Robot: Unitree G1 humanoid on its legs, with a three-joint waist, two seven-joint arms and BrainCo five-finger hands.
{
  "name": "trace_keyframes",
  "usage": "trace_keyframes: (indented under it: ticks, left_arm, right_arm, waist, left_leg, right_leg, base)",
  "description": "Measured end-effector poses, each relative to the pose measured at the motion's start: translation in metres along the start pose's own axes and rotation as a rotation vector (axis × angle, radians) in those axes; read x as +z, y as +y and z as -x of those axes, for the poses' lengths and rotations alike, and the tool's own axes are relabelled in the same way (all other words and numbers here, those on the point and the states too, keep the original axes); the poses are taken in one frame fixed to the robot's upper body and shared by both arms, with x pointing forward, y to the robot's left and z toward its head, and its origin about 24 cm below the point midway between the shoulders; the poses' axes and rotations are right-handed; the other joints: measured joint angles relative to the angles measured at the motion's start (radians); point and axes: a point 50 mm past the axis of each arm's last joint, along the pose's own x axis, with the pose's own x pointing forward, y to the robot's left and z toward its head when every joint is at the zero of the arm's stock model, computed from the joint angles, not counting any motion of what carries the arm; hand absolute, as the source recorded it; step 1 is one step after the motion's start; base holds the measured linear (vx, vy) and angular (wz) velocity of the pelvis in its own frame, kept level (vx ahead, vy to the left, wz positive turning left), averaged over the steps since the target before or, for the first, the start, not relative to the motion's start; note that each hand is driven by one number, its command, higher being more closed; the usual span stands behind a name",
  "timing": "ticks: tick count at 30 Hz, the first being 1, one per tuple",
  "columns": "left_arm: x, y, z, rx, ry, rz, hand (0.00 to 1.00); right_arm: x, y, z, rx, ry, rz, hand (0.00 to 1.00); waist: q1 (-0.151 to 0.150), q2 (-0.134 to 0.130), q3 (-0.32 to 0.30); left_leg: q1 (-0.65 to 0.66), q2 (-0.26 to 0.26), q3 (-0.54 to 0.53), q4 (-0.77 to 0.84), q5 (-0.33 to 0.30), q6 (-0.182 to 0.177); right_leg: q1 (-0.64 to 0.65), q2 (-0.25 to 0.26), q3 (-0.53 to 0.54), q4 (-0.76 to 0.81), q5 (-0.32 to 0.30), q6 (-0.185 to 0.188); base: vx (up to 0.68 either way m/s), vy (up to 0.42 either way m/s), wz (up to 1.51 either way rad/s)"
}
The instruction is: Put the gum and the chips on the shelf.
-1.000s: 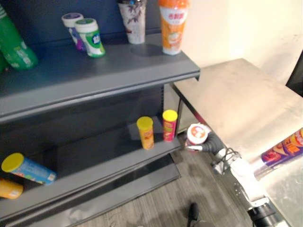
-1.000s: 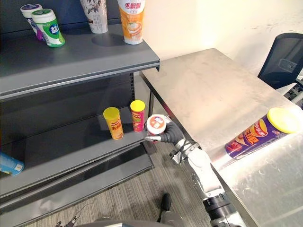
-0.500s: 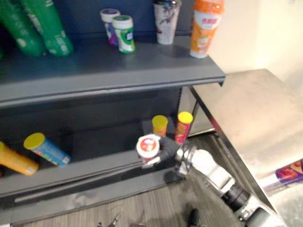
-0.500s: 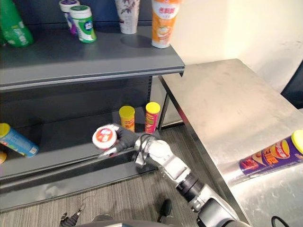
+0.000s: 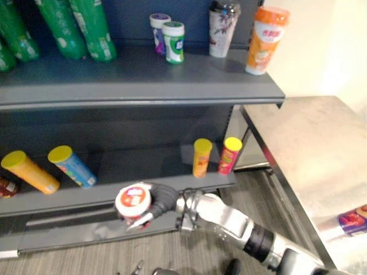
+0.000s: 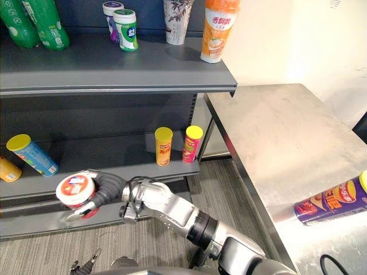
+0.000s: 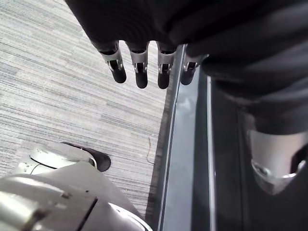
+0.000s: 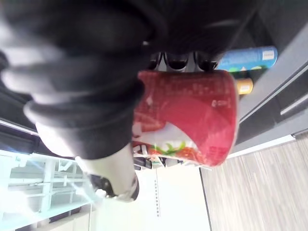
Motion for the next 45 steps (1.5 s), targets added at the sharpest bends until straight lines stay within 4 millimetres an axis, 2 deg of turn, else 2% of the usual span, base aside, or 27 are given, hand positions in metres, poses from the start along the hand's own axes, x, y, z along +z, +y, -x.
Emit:
trace_keyframes:
  ticks: [10,13,16,22,27,34,45]
  left_arm:
    - [-0.002,0.0,0.0,0.003,0.014,-0.016,0.0]
    - [-0.002,0.0,0.0,0.009,0.013,-0.026,0.0]
    - [-0.002,-0.001,0.001,0.014,0.011,-0.033,0.0]
    - [-0.001,-0.001,0.001,0.014,0.004,-0.046,0.0]
    - [0.002,-0.004,0.0,0.008,-0.003,-0.045,0.0]
    - [0.001,-0.003,0.001,0.01,0.0,-0.046,0.0]
    - [0.0,0.0,0.0,0.016,0.0,-0.051,0.0]
  right_arm:
    - [0.032,-0.001,-0.026,-0.002,-0.044,0.067,1.0]
    - [0.046,-0.007,-0.031,-0.028,-0.052,0.113,1.0]
    - [0.067,-0.022,-0.033,-0.11,-0.097,0.151,1.0]
    - [0.114,-0.044,-0.023,-0.243,-0.234,0.22,1.0]
    - [0.127,-0.056,-0.016,-0.319,-0.268,0.24,1.0]
    - [0.134,-0.07,-0.008,-0.424,-0.26,0.261,1.0]
    - [0.163,-0.115,0.02,-0.719,-0.308,0.298,1.0]
  waist:
    - [0.004,0.005,-0.025]
    - [0.002,0.006,-0.025]
    - [0.0,0.008,-0.026]
    - [-0.002,0.011,-0.027]
    - [-0.005,0.014,-0.031]
    - [-0.004,0.015,-0.033]
    - [-0.003,0.009,-0.037]
  left_leg:
    - [0.001,-0.004,-0.001,0.003,0.003,-0.001]
    - [0.001,-0.004,0.0,0.002,0.003,-0.003]
    - [0.002,-0.004,0.002,0.0,0.004,-0.007]
    - [0.015,-0.001,0.023,-0.003,0.007,-0.01]
    - [0.02,0.0,0.031,-0.009,0.007,-0.01]
    - [0.036,0.0,0.053,-0.018,0.007,-0.01]
    - [0.037,0.002,0.057,-0.02,0.008,-0.01]
  right_leg:
    - [0.008,-0.006,-0.006,0.0,-0.001,0.0]
    - [0.006,-0.005,-0.006,0.0,-0.001,0.0]
    - [0.004,-0.005,-0.006,0.0,0.0,0.0]
    - [-0.001,-0.002,0.01,0.0,0.0,-0.001]
    - [-0.004,0.0,0.016,0.0,0.001,0.001]
    - [-0.005,0.002,0.035,0.0,0.008,0.003]
    - [-0.008,0.004,0.038,0.0,0.01,0.002]
  base:
    - [0.02,0.006,0.03]
    - [0.0,0.0,0.0]
    - [0.0,0.0,0.0]
    - [0.03,0.013,-0.08]
    - [0.04,0.02,-0.05]
    - [0.02,0.018,-0.08]
    - [0.0,0.0,0.0]
